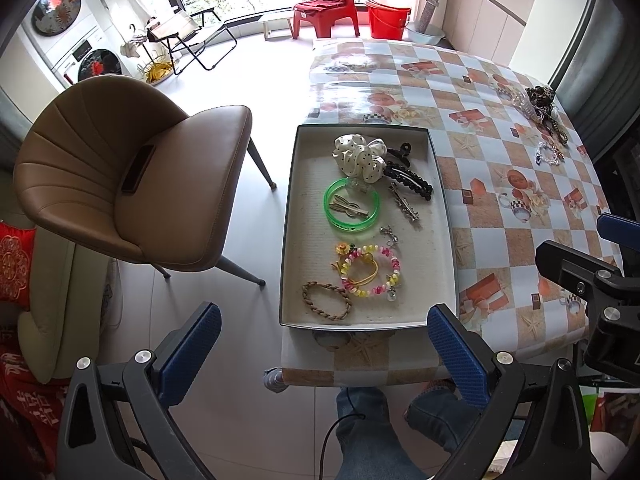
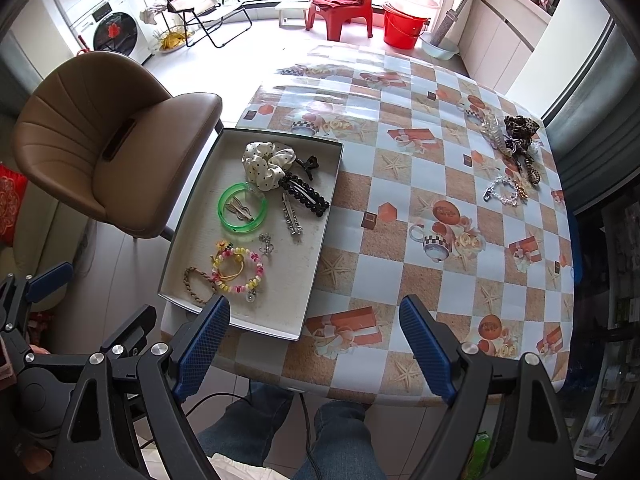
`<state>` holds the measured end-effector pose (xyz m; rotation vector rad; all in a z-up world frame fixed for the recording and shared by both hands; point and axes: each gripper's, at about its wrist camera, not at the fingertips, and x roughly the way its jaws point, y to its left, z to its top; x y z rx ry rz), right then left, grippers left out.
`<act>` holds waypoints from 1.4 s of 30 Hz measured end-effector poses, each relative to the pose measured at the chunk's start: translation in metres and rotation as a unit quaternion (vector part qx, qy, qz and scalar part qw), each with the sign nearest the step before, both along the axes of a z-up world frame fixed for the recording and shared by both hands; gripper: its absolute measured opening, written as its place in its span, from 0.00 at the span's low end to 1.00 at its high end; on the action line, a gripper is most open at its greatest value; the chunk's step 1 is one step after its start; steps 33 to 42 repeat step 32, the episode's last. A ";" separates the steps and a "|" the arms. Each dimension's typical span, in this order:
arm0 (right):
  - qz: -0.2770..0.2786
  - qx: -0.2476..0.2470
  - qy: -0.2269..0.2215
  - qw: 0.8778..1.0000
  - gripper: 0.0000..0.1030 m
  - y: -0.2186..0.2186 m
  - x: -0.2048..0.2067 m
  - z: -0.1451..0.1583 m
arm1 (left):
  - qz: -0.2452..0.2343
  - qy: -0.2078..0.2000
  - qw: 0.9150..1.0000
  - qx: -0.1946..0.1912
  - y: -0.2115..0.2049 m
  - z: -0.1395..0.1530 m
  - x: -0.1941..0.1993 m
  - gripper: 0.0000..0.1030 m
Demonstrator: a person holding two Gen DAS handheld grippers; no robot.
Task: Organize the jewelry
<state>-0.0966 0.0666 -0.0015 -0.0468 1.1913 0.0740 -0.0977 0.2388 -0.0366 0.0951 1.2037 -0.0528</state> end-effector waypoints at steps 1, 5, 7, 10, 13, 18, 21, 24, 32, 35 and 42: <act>0.000 0.000 0.000 1.000 0.86 0.000 0.001 0.000 | 0.000 0.000 1.000 0.000 0.000 0.000 0.000 1.00; 0.000 0.000 0.000 1.000 0.86 0.000 0.000 0.000 | 0.001 0.002 1.000 0.000 0.002 -0.002 0.003 1.00; 0.000 0.000 0.001 1.000 0.86 0.000 0.003 0.000 | 0.002 0.003 1.000 0.000 0.003 -0.003 0.004 1.00; 0.000 0.000 0.002 1.000 0.86 0.000 0.002 -0.001 | 0.002 0.005 1.000 0.001 0.004 -0.004 0.006 1.00; 0.000 0.000 0.002 1.000 0.86 0.000 0.003 -0.001 | 0.002 0.005 1.000 0.001 0.004 -0.005 0.007 1.00; 0.000 0.000 0.002 1.000 0.86 0.000 0.004 -0.002 | 0.002 0.006 1.000 0.002 0.002 -0.005 0.009 1.00; 0.000 0.000 0.003 1.000 0.86 0.000 0.007 -0.002 | 0.002 0.008 1.000 0.005 0.002 -0.008 0.012 1.00; 0.000 0.000 0.003 1.000 0.86 -0.001 0.007 -0.002 | 0.002 0.009 1.000 0.005 0.002 -0.009 0.014 1.00; -0.001 0.001 0.005 1.000 0.86 0.000 0.009 -0.002 | -0.002 0.006 1.000 0.009 0.003 -0.008 0.020 1.00; -0.001 0.001 0.005 1.000 0.86 0.000 0.009 -0.002 | -0.002 0.006 1.000 0.009 0.003 -0.008 0.020 1.00; -0.001 0.001 0.005 1.000 0.86 0.000 0.009 -0.002 | -0.002 0.006 1.000 0.009 0.003 -0.008 0.020 1.00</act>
